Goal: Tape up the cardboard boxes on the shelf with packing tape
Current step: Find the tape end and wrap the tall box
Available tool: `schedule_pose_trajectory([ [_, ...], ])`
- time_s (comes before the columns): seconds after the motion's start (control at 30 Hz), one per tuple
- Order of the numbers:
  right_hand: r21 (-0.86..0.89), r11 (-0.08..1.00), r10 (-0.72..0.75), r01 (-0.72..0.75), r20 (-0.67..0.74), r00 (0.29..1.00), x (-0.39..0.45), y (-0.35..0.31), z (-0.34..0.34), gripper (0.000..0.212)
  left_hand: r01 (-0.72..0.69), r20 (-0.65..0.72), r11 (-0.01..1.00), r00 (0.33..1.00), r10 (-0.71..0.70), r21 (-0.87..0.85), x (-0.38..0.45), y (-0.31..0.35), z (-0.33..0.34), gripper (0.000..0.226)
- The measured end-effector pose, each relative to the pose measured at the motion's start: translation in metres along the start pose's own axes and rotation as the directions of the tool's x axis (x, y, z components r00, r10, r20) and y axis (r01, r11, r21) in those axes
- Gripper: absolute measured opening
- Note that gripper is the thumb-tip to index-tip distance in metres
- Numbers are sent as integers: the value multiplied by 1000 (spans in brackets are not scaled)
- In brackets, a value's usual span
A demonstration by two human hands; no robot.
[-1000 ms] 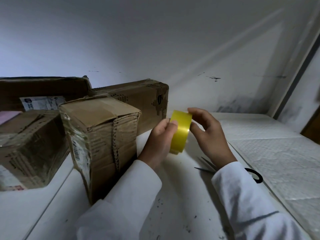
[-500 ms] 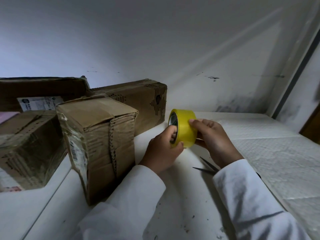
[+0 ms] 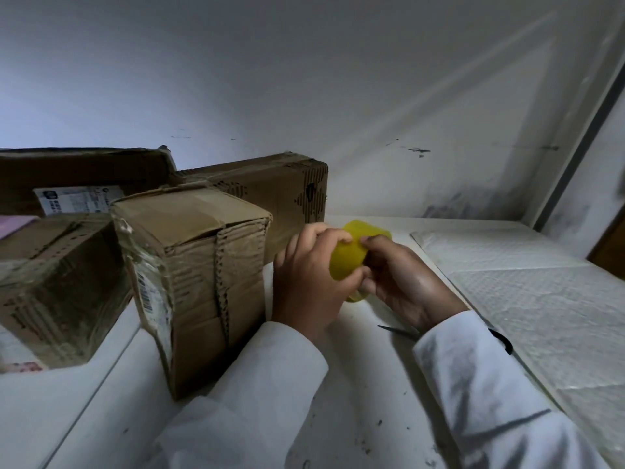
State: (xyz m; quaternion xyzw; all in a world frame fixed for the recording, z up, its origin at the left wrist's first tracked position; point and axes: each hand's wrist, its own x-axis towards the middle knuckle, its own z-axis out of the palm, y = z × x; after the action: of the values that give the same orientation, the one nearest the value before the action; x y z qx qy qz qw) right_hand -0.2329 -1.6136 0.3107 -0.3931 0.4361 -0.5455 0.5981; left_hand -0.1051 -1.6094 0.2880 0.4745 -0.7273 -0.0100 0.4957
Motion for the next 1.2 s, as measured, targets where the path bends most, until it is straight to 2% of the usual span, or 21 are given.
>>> schedule_pose_trajectory([
  [0.1, 125, 991, 43, -47, 29, 999, 1, 0, 2, 7, 4, -41, 998, 999, -2, 63, 0, 2, -1, 31],
  [0.2, 176, 982, 59, -63, 29, 998, 0, -1, 3, 9, 10, -62, 997, 998, -6, 80, 0, 3, -1, 23],
  [0.4, 106, 993, 54, -55, 15, 998, -4, -2, 7, 14, 34, -6, 998, 999, -34, 54, 1, 2, -2, 32],
  [0.6, 88, 995, 49, -49, 3, 999, -6, -3, 9, 17, 28, -41, 999, 999, -26, 47, 2, 4, -4, 23],
  [0.77, 73, 997, 31, -32, 19, 999, -8, -3, 11, 20, 46, 7, 999, 999, -46, 20, 2, 4, -6, 15],
  [0.83, 51, 998, 21, -23, 30, 999, -9, -3, 12, 21, -4, -28, 1000, 1000, 5, 24, 1, 4, -4, 8],
  [0.93, 42, 999, 14, -15, 43, 999, -11, -3, 14, 21, -59, -79, 998, 995, 61, 22, -1, 1, 1, 9],
  [1.1, 20, 1000, 2, -3, 56, 998, -11, -3, 12, 22, -7, -97, 1000, 995, 8, 11, 2, -4, 1, 30],
  [1.2, -9, 1000, -10, 11, 94, 995, -11, -3, 14, 21, -27, -112, 999, 993, 29, 20, 3, -2, -2, 29],
])
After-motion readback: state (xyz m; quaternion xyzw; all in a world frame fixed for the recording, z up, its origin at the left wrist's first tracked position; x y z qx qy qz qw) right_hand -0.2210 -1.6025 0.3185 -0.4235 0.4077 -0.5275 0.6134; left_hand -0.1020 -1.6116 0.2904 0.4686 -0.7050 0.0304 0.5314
